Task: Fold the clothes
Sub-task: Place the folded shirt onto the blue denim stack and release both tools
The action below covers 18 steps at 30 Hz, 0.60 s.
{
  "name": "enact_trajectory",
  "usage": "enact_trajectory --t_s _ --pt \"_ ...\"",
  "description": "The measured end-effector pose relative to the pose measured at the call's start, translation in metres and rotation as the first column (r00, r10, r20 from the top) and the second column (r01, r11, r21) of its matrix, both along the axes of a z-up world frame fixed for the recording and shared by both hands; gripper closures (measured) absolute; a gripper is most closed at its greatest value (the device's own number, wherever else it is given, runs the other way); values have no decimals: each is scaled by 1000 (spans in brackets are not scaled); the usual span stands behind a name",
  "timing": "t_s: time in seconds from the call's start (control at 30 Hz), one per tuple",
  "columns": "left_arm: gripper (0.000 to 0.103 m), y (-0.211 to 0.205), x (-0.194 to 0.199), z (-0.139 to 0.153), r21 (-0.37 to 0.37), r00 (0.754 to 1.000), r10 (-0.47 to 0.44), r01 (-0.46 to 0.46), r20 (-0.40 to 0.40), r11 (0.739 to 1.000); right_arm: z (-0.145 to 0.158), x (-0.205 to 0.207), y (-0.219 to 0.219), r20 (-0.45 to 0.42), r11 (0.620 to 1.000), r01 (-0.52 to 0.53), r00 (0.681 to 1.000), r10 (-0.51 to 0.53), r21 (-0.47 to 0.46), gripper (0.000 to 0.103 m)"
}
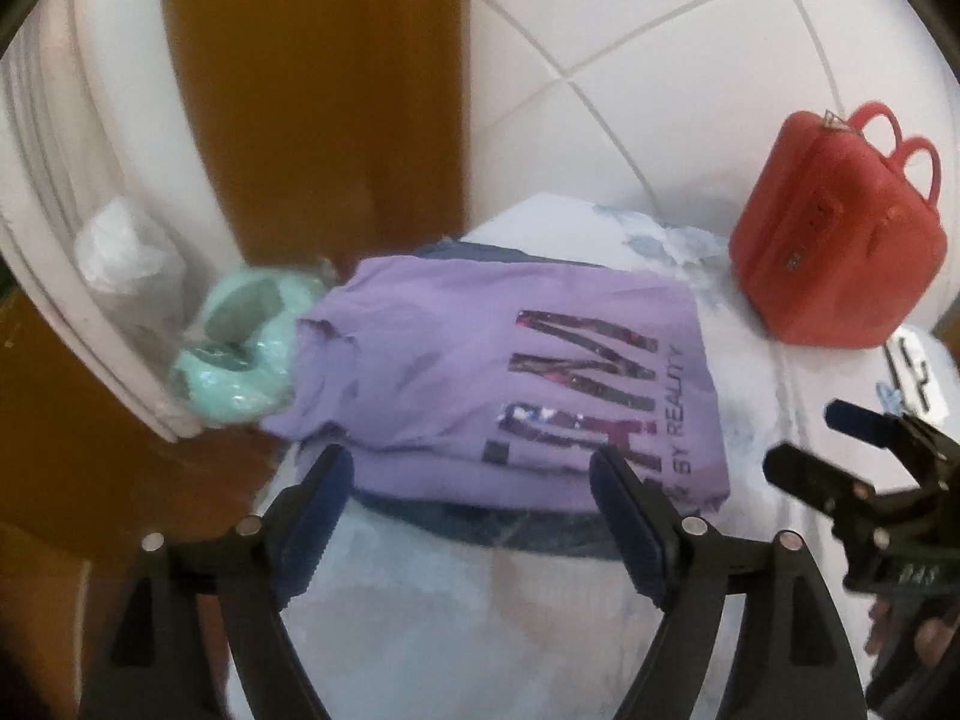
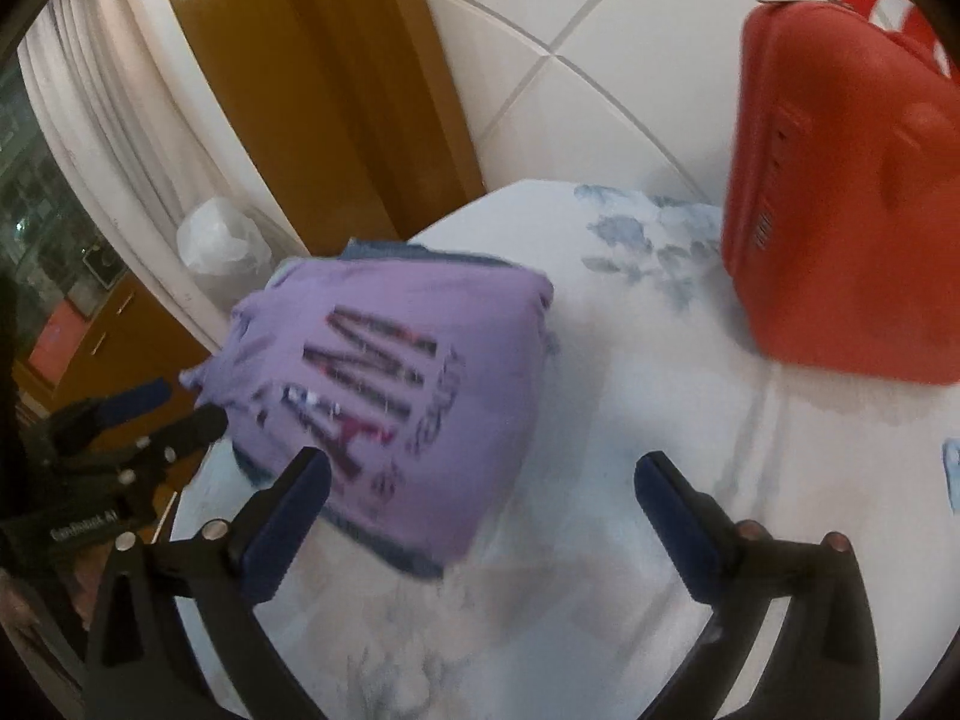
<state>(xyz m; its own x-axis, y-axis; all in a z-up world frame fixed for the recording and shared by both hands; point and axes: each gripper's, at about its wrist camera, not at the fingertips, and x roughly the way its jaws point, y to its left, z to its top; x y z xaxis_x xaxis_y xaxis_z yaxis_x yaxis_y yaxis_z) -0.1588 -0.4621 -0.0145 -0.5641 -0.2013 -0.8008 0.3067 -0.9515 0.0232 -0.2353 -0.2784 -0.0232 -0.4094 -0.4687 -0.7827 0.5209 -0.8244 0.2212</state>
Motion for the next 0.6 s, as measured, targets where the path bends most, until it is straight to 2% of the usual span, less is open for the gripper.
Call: enact_trajectory --t_s 0.07,0.2,0.4,0.6 --pt "19 8 6 1 -18 1000 -15 15 6 1000 -2 12 3 12 1000 -5 1000 5 0 0" --pt "19 10 13 -1 2 1000 -24 24 12 1000 -9 19 5 54 1000 6 999 -5 -5 0" --pt "19 9 18 -7 34 999 -25 24 28 999 -9 24 1 61 1000 -6 998 6 -1 0" --pt "19 4 18 -10 33 999 -1 0 34 999 -9 24 -2 63 1000 0 998 0 5 0"
